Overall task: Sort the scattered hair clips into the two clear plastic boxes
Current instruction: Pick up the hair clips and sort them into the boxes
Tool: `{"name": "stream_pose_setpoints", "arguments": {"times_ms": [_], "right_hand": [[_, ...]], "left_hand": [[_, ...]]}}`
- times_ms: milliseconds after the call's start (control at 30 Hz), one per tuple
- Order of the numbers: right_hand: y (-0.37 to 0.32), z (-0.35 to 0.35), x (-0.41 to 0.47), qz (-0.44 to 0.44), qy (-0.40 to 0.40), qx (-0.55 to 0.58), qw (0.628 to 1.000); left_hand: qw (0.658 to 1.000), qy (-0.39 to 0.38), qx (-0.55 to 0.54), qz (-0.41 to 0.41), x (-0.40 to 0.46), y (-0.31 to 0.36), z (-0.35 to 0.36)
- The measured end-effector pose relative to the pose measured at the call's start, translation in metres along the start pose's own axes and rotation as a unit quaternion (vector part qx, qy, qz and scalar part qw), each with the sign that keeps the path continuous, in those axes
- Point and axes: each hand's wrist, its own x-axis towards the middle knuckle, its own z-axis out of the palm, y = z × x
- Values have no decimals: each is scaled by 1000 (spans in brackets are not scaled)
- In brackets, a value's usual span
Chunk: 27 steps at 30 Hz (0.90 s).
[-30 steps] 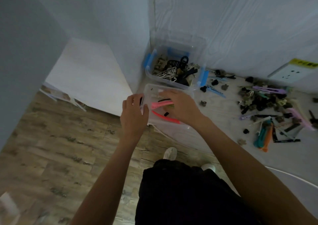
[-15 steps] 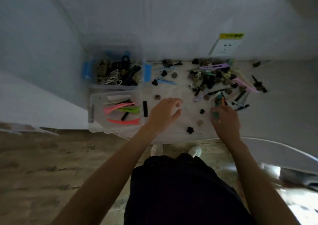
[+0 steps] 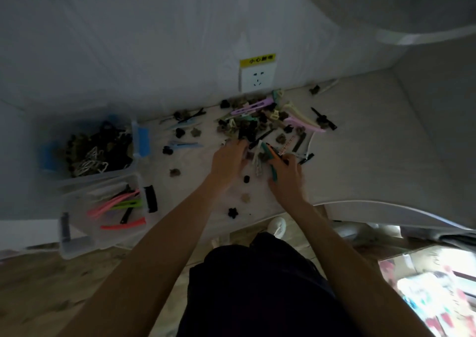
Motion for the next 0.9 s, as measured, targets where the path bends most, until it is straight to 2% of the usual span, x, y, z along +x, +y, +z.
{"name": "stream_pose_setpoints", "arguments": {"times_ms": [167,267,333,467,667,900], "right_hand": [[28,-8,15,-10,-16,30,999],[23,-10,17,-1,-26,60,998],[23,-13,15,8,-21,90,996],[28,-17,12,-5,-1,119,993],[36,-21,11,-31,5,109,993],[70,-53,15,37,62,188,980]], "left_hand": [[999,-20,17,-26,2,9,3],[998,-24,-9,-54,-8,-2,2],[996,-1,-52,-73,-15,-1,-1],[984,64,-153,-59,-9,21,-10],[998,-17,-23,-52,27,47,5],[994,-41,38,-93,34,51,6]]}}
